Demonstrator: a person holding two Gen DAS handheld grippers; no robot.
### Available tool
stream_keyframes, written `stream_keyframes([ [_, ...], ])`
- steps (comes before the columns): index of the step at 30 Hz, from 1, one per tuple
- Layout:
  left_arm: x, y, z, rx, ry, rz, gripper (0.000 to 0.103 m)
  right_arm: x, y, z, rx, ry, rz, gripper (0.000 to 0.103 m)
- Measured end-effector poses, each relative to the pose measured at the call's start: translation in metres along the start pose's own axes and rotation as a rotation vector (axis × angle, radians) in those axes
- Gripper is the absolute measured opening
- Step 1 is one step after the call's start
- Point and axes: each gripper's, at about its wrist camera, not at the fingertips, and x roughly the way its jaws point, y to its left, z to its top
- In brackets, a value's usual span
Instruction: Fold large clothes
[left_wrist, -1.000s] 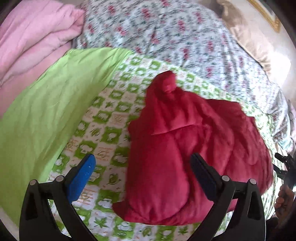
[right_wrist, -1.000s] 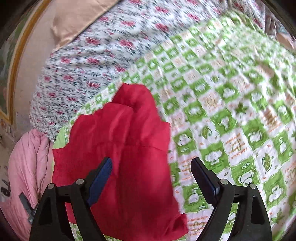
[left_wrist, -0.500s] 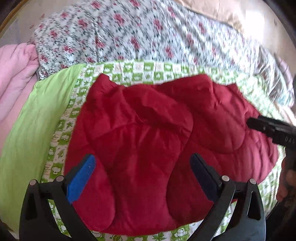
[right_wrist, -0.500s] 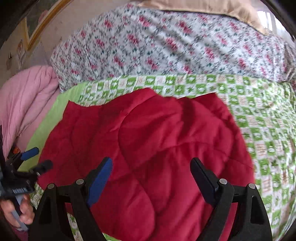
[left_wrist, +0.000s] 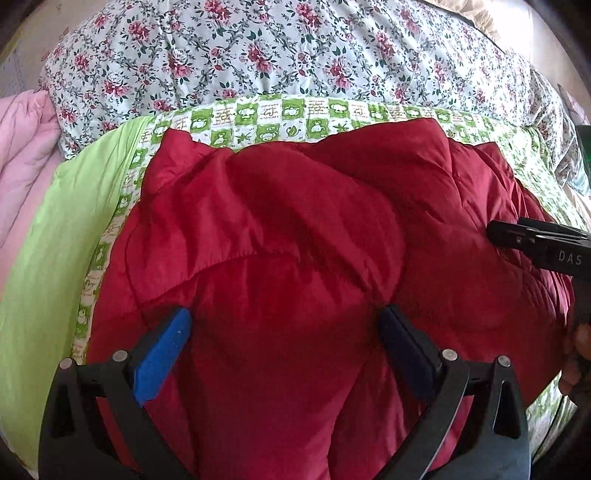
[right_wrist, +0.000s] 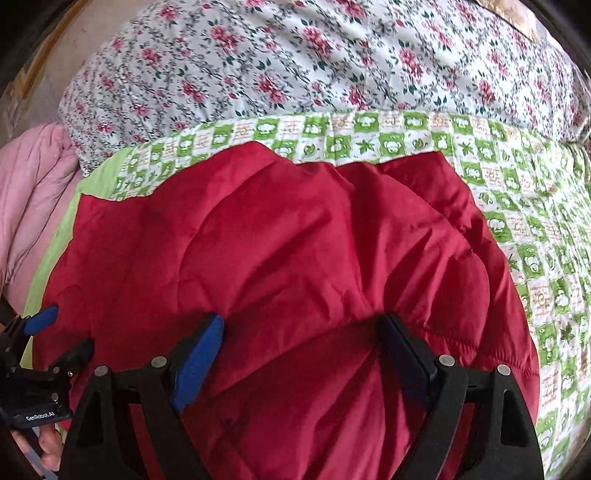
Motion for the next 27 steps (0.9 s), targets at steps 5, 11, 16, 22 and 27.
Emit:
stream_keyframes([
  [5, 0.011, -0.001, 0.005, 0.003, -0.003, 0.0, 0.102, 0.01, -0.01, 0.005, 0.022, 0.007, -0.012, 0.088],
  [11, 0.023, -0.003, 0.013, 0.003, -0.001, -0.001, 0.102, 0.009, -0.032, 0.018, 0.088, -0.008, -0.032, 0.087],
  [16, 0.036, -0.003, 0.022, -0.005, 0.003, -0.019, 0.102, 0.015, -0.052, 0.025, 0.117, -0.002, -0.061, 0.087],
  [22, 0.056, -0.002, 0.032, -0.024, 0.024, -0.048, 0.103, 0.032, -0.069, 0.027, 0.164, 0.012, -0.052, 0.088],
  [27, 0.06, -0.002, 0.031, -0.028, 0.024, -0.043, 0.103, 0.047, -0.073, 0.032, 0.168, 0.027, -0.056, 0.095],
])
